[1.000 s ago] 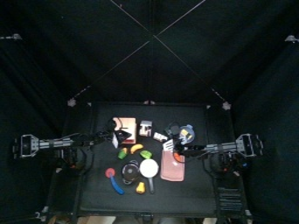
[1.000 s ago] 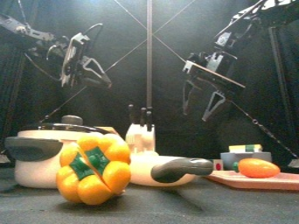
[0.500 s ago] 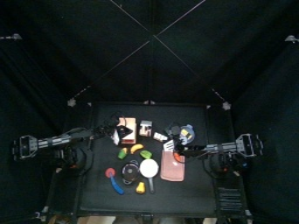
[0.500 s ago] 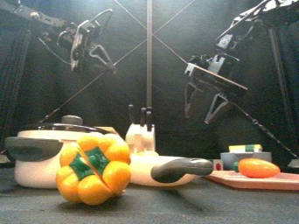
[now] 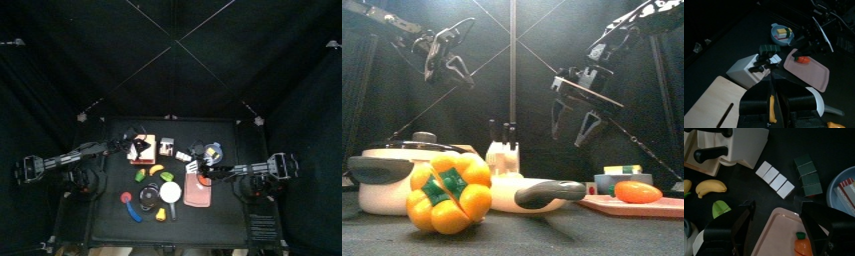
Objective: Grab cleaver handle
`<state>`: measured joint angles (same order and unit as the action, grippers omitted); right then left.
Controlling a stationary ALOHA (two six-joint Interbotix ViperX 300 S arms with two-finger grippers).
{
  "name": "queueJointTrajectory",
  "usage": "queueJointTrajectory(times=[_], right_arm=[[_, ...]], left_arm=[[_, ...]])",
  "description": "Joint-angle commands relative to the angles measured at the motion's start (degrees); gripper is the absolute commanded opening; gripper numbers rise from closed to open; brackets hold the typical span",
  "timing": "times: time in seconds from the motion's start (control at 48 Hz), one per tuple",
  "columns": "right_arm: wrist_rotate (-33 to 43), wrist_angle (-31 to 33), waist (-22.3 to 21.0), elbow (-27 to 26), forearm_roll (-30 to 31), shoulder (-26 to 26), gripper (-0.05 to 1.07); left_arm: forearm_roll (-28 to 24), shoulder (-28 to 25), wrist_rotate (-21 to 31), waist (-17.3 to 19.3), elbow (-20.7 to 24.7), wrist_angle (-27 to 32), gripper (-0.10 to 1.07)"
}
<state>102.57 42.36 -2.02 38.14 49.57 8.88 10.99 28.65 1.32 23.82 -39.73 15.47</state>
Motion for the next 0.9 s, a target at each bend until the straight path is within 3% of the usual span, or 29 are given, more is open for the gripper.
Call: queueJointTrajectory(times=[0.0, 0.083, 0.167, 0.396, 0.542, 0.688, 0.875], right_arm=[[0.0, -0.2, -0.4, -0.9, 0.1, 0.8, 0.94], [0.0, -0.2, -0.4, -0.7, 0.1, 0.8, 0.94], [0.0, -0.2, -0.4, -0.5, 0.2, 0.7, 0.94], [-0.1, -1.0, -0.6, -1.0, 0.8, 0.0, 0.94], [-0.2, -2.3, -1.1, -1.4, 1.2, -0.6, 0.94], [-0.2, -2.8, -1.2, -1.5, 1.2, -1.2, 0.94], [-0.4, -2.8, -1.3, -1.2, 1.1, -1.1, 0.94]], left_arm=[[-0.5, 0.2, 0.2, 0.4, 1.7, -3.7, 0.53], [1.7, 1.8, 0.3, 0.3, 0.3, -10.7, 0.54], [4.0, 4.0, -0.3, -0.4, -1.2, -14.0, 0.54], [1.0, 9.9, -1.7, -3.1, -5.1, -12.0, 0.63], [2.6, 11.8, -1.3, -4.5, -5.2, -11.3, 0.76], [4.1, 11.3, -1.1, -4.5, -4.0, -10.2, 0.91], [6.7, 9.4, -0.9, -3.8, -2.6, -8.4, 0.91]])
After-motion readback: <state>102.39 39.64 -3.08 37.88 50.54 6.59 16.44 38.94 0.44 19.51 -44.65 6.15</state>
